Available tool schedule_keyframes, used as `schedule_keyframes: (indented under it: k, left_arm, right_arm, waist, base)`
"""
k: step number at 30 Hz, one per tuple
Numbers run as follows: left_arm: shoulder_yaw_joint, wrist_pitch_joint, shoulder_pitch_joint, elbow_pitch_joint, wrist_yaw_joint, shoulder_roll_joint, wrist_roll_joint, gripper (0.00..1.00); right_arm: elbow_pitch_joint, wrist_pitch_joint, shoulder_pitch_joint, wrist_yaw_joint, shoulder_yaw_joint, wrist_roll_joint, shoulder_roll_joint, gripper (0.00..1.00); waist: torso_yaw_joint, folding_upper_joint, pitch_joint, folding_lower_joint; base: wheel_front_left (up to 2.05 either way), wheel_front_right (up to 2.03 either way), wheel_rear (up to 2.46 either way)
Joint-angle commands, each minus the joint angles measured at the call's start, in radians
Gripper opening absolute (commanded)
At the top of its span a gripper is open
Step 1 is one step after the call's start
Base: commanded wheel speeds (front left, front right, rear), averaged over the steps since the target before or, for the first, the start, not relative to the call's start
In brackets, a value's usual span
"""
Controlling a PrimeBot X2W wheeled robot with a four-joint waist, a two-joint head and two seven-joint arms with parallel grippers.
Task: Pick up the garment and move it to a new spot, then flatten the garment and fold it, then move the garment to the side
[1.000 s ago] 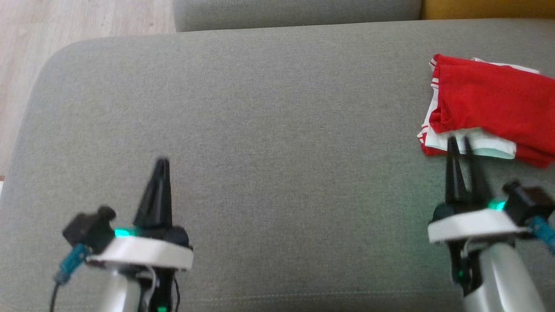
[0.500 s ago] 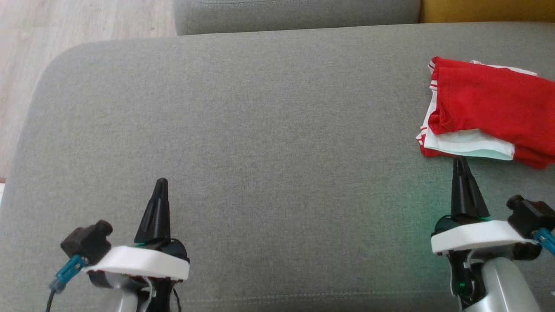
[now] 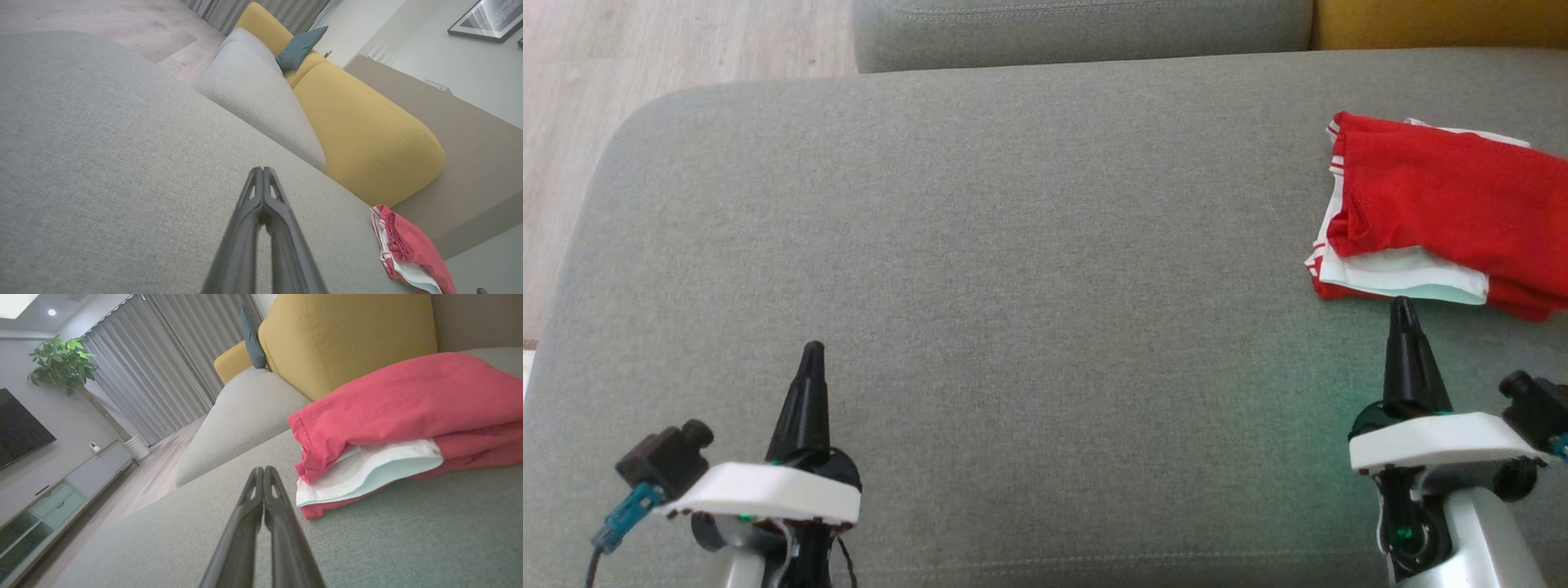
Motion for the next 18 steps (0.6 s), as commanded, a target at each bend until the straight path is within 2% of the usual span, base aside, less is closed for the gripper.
schedule_keyframes:
  k: [1, 18]
  left_arm:
    - [0.018, 0.008, -0.053, -0.025, -0.007, 0.015, -0.029, 0.00]
    - [0.047, 0.053, -0.060, -0.008, -0.011, 0.022, -0.195, 0.00]
  right_arm:
    - [-0.038, 0.007, -0.030, 0.001, -0.003, 0.035, -0.009, 0.00]
    - [-0.041, 0.055, -0.024, 0.001, -0.014, 0.228, -0.012, 0.00]
  waist:
    - [0.000, 0.0000, -0.001, 0.0000]
    - [0.000, 0.0000, -0.015, 0.0000]
  base:
    - [0.00, 0.00, 0.00]
    - [0.00, 0.00, 0.00]
